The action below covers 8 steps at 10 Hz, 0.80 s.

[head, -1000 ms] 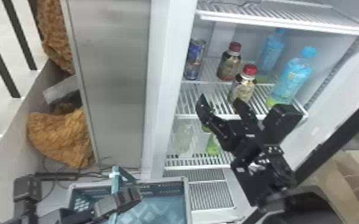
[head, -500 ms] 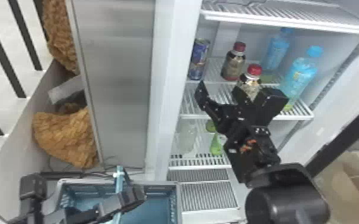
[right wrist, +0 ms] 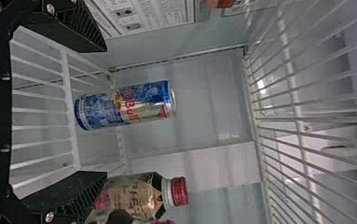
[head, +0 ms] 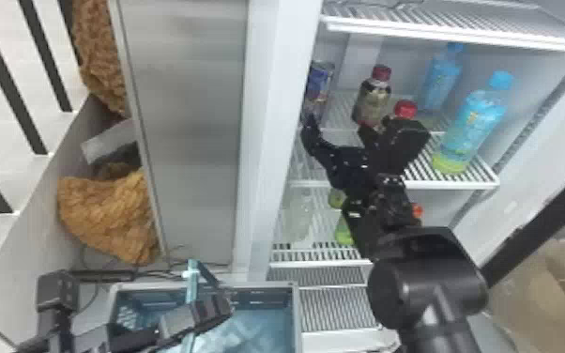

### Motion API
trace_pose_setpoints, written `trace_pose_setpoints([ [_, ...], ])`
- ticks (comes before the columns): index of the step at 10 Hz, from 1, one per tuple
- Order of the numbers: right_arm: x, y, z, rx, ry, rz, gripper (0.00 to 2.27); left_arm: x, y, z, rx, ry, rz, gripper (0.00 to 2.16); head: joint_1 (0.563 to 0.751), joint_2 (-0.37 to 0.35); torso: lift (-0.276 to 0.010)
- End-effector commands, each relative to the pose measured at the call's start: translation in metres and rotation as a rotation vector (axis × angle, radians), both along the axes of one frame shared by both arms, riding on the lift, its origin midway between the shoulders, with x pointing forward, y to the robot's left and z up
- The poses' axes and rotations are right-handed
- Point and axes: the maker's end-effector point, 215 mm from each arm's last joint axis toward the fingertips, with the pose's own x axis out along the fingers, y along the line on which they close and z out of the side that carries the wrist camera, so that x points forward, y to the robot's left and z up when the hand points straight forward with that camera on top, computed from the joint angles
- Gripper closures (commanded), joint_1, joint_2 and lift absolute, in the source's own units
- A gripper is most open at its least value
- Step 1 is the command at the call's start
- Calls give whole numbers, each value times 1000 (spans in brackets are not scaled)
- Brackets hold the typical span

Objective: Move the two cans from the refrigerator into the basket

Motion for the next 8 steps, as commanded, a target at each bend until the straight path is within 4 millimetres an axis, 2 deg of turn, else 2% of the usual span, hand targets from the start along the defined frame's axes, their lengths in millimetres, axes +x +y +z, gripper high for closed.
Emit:
trace_pose_setpoints([
  [1, 15, 1, -3, -12, 2, -7, 99, 0, 1, 0, 1, -1, 1, 1191, 695, -174, -31],
  [3, 35, 1, 3, -26, -13, -16, 99, 1, 0, 2, 1, -5, -1, 1191, 695, -165, -31],
  [6, 67, 17, 15, -38, -23, -1, 99, 5, 1, 5, 2, -16, 1, 1191, 695, -154, -31],
  [8, 80, 19, 14, -51, -11, -7, 99, 6, 0, 4, 3, -16, -1, 1191, 695, -137, -31],
])
